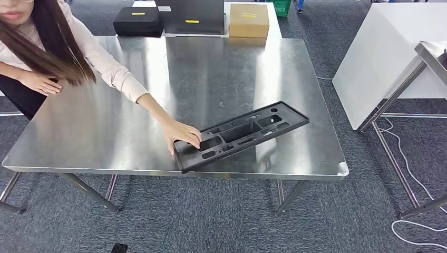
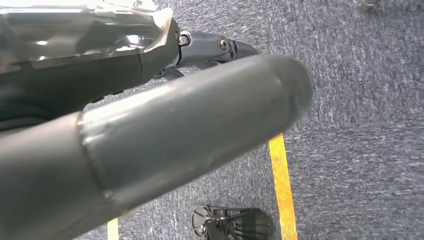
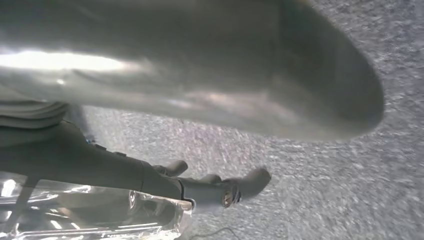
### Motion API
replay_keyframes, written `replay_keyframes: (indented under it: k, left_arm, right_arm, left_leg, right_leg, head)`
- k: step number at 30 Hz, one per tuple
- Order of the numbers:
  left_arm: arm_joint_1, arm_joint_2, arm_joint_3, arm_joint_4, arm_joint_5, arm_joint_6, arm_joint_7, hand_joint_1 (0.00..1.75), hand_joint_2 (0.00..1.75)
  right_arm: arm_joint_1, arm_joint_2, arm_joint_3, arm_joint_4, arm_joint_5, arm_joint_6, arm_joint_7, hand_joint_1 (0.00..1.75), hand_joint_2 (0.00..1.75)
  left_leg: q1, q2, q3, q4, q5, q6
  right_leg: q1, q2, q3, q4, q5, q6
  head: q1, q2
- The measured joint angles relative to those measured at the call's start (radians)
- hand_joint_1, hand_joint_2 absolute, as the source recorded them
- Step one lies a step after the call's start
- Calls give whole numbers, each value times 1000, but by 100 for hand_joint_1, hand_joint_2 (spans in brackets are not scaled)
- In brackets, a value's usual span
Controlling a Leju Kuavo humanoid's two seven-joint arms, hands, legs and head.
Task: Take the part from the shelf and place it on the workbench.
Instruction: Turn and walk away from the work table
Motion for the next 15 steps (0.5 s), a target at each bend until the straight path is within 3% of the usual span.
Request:
replay_keyframes:
  k: [1, 3, 4, 6, 8, 9, 10, 11, 13, 15]
  left_arm:
    - [0, 0, 0, 0, 1, 0, -1, 0, 0]
    - [2, 0, 0, 0, 3, 0, -1, 0, 0]
    - [3, 0, 0, 0, 3, 0, -1, 0, 0]
    - [4, 0, 0, 0, 3, 0, -2, 0, 0]
    - [4, -1, 0, 0, 3, 0, -2, 0, 0]
    - [4, -1, 0, 0, 2, 0, -2, 0, 0]
    - [4, -1, 0, 0, 1, 0, -2, 0, 0]
    - [4, -1, 0, 0, 0, -1, -2, 0, 0]
    - [3, -1, 0, 0, -4, -1, -2, 0, 0]
    - [3, -1, 0, 0, -6, -4, -2, 0, 0]
  right_arm:
    - [0, 0, 2, 0, 1, 0, 2, 0, 0]
    - [-1, -1, 5, 0, 1, 0, 6, 0, 0]
    - [-1, 0, 7, 0, 1, 0, 8, 0, 0]
    - [0, 0, 9, 0, 0, 0, 11, 0, 0]
    - [2, 0, 11, 0, -2, 0, 14, 0, 0]
    - [3, 0, 11, 0, -3, 0, 15, 0, 0]
    - [4, 0, 11, 0, -4, 0, 16, 0, 0]
    - [5, 0, 11, 0, -5, 0, 17, 0, 0]
    - [5, 1, 11, 0, -6, -1, 17, 0, 0]
    - [3, 2, 12, 0, -7, -2, 17, 0, 0]
  left_leg:
    - [-1, -1, -1, 2, 0, -6]
    - [3, -1, -7, 15, -9, -16]
    - [7, 2, -14, 36, -33, -22]
    - [14, 10, -42, 129, -123, -35]
    - [20, 13, -70, 245, -200, -46]
    - [23, 14, -68, 273, -211, -50]
    - [27, 15, -48, 266, -202, -52]
    - [30, 17, -11, 222, -177, -53]
    - [34, 21, 80, 87, -130, -55]
    - [32, 21, 121, 12, -118, -51]
  right_leg:
    - [3, 2, -5, 4, 5, -7]
    - [-6, -2, -11, 1, 7, -24]
    - [-9, -5, -15, 0, 12, -33]
    - [-9, -12, -26, 0, 23, -49]
    - [-7, -17, -39, 1, 32, -53]
    - [-7, -19, -44, 2, 37, -52]
    - [-7, -21, -48, 3, 41, -48]
    - [-9, -21, -50, 4, 45, -45]
    - [-8, -22, -55, 6, 50, -37]
    - [-3, -22, -60, 7, 57, -26]
  head:
    - [-1, 0]
    - [-3, 0]
    - [-5, 0]
    - [-7, 0]
    - [-9, 0]
    - [-9, 0]
    - [-9, 0]
    - [-9, 0]
    - [-10, 0]
    - [-10, 0]
